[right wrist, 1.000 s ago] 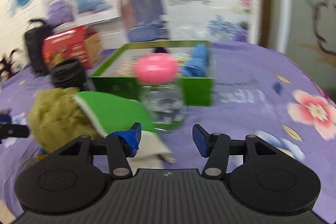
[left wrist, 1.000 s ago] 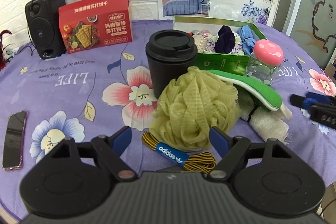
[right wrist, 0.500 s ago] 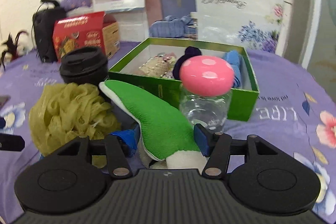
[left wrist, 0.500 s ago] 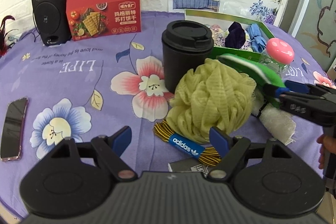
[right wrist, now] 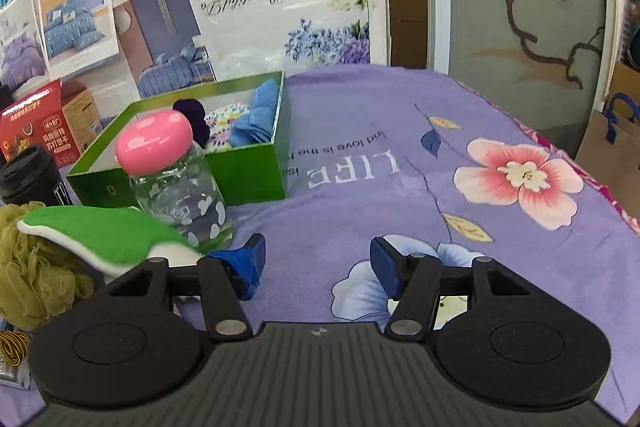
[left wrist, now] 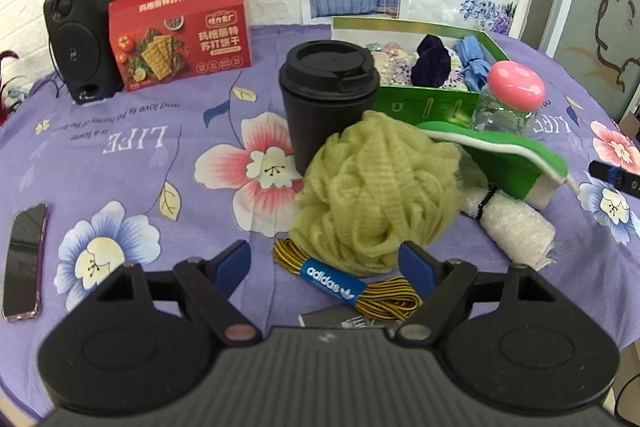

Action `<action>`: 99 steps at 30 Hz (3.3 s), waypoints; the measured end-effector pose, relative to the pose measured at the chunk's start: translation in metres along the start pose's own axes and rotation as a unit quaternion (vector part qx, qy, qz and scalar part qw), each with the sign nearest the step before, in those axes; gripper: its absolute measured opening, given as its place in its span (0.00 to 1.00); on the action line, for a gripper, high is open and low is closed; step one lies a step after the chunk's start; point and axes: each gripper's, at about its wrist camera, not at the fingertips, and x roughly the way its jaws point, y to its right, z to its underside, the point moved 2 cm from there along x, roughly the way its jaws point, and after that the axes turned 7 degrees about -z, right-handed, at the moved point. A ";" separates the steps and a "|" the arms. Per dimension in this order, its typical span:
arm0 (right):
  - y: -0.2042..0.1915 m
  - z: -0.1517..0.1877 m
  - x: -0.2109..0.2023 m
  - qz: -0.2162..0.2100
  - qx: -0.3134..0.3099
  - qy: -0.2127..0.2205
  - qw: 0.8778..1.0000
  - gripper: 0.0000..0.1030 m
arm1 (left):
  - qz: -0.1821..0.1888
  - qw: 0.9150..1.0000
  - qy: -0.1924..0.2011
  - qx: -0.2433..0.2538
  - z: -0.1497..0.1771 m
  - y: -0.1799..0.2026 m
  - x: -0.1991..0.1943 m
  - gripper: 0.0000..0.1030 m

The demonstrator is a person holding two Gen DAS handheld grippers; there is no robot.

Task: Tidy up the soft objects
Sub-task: 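Lower the right gripper onto the green mitt and close on it, then lift the green mitt off the pile with the right gripper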

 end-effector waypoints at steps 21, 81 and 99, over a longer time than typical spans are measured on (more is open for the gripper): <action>-0.159 -0.033 0.038 -0.097 -0.151 0.027 0.983 0.43 | 0.007 0.999 -0.001 -0.041 0.010 -0.042 -0.001 0.79; -0.102 -0.001 0.052 -0.116 -0.219 -0.049 0.968 0.49 | 0.090 0.991 0.019 0.094 -0.033 0.028 0.048 0.79; -0.099 0.003 0.048 -0.113 -0.234 -0.025 0.965 0.15 | 0.075 0.990 0.016 0.121 -0.026 0.040 0.061 0.56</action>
